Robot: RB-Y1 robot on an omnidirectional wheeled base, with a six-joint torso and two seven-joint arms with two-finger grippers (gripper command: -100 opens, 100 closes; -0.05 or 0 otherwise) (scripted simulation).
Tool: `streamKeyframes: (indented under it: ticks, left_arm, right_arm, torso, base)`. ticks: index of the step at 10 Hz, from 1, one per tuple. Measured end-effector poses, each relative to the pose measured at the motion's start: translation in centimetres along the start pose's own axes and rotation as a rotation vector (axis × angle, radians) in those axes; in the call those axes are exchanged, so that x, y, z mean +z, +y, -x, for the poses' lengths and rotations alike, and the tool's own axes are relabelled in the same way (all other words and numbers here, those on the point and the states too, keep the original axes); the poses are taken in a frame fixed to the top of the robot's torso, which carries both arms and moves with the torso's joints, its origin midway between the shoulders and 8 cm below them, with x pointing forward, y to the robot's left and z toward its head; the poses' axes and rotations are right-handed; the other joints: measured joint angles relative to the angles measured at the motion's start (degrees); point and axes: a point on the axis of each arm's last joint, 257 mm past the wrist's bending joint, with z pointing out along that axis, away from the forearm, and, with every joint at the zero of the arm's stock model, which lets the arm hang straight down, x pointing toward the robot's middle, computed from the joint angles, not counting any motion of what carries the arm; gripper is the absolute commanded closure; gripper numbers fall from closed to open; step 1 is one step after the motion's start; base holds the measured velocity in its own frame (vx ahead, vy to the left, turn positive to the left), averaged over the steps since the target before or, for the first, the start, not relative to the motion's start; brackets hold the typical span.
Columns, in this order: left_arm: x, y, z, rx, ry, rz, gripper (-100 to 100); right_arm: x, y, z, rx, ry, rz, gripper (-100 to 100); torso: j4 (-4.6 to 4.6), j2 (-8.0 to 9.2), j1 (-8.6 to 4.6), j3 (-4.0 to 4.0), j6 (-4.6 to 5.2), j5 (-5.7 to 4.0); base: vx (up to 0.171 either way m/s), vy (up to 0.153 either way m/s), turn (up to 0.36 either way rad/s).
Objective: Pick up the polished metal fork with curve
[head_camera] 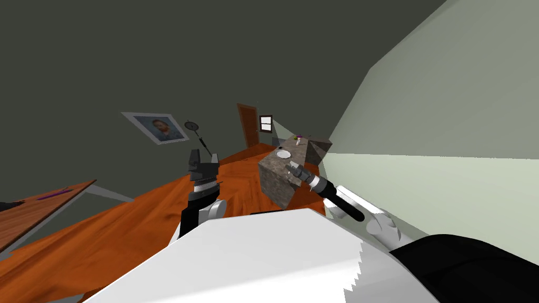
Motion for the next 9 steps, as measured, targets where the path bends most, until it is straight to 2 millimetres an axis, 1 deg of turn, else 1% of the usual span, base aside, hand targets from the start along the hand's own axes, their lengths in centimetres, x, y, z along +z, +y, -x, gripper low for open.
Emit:
streamKeyframes:
  ticks: [2,3,4,5,7,8,9]
  left_arm:
    - [0.0,0.0,0.0,0.000,0.000,0.000,0]
    - [0.0,0.0,0.0,0.000,0.000,0.000,0]
    - [0.0,0.0,0.0,0.000,0.000,0.000,0]
    - [0.0,0.0,0.0,0.000,0.000,0.000,0]
    - [0.0,0.0,0.0,0.000,0.000,0.000,0]
    - [0.0,0.0,0.0,0.000,0.000,0.000,0]
    - [0.0,0.0,0.0,0.000,0.000,0.000,0]
  right_arm:
    - [-0.3,-0.4,-1.5,-0.057,0.070,0.001,-100]
    - [-0.7,-0.9,-2.4,-0.091,0.111,-0.003,-100]
    - [-1.1,-0.9,-3.1,-0.117,0.145,0.000,-100]
    - [-1.2,-0.9,-3.4,-0.130,0.163,0.005,-100]
    - [-1.8,-1.5,-4.7,-0.185,0.234,0.005,-100]
    - [-2.4,-2.1,-5.6,-0.219,0.278,0.003,-100]
    - [-3.0,-2.3,-6.3,-0.245,0.314,0.008,-100]
  torso:
    - [0.00,-0.01,-0.02,-0.01,0.00,0.00]
    - [-0.01,-0.01,-0.01,-0.01,-0.03,0.00]
    - [0.00,0.00,-0.01,0.00,0.00,0.00]
    - [0.00,-0.02,0.00,-0.01,0.01,0.00]
    - [-0.01,-0.04,-0.01,-0.02,-0.01,0.00]
    - [-0.02,-0.06,-0.03,-0.03,-0.04,0.00]
    - [-0.01,-0.05,-0.03,-0.03,0.01,-0.01]
  base:
    - [-0.011,-0.015,0.129]
    - [-0.011,-0.016,0.114]
    - [-0.003,-0.011,-0.002]
    - [-0.005,-0.009,0.188]
    - [-0.003,-0.017,0.180]
    - [-0.002,-0.020,0.107]
    - [-0.001,-0.016,0.228]
